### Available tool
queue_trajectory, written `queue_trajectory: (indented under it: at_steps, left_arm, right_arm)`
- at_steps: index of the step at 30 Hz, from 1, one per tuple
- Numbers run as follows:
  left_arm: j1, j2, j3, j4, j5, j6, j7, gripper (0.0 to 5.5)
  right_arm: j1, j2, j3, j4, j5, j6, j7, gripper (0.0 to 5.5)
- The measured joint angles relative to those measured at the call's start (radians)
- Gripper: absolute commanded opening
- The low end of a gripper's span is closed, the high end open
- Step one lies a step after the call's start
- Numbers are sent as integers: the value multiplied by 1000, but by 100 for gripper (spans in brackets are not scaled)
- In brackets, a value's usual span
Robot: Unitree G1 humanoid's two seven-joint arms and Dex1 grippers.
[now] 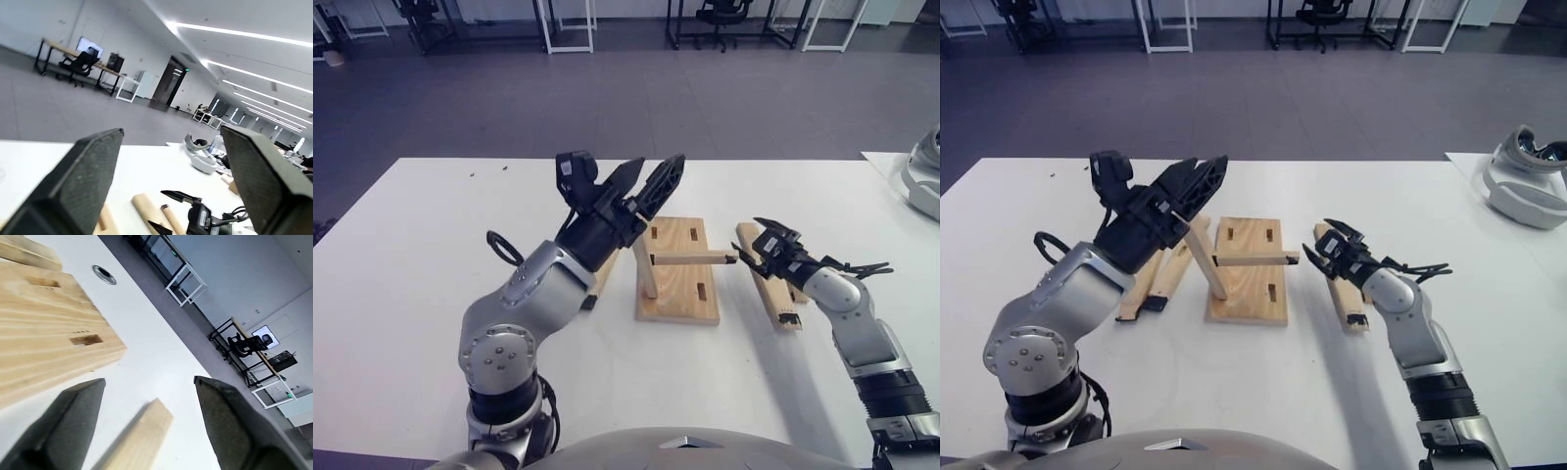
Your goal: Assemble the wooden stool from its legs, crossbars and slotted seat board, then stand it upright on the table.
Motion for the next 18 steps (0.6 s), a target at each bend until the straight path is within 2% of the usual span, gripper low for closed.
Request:
queue_trajectory:
  at_steps: [4,5,7,9,12,14,18]
  left_arm:
    - [-223,151,176,39,-76,-89,12,366]
    - [-239,203,234,89,-39,-122,-2,366]
    - [-173,293,262,215,113,-152,-62,366]
    - [-12,361,181,391,284,-157,-175,366]
    - [115,389,-11,530,419,-145,-351,366]
    - [129,379,-108,544,455,-117,-435,366]
    - [147,352,-213,599,515,-61,-512,366]
  right_arm:
    - [-6,-3,-26,12,6,3,-18,339]
    - [-8,-2,-36,17,9,3,-31,339]
    - [-20,3,-55,31,13,4,-46,339]
    - [-46,16,-56,40,23,4,-56,339]
    - [-52,36,-47,60,23,2,-58,339]
    - [-52,46,-38,73,23,1,-58,339]
    - [-52,79,-5,93,22,-15,-61,339]
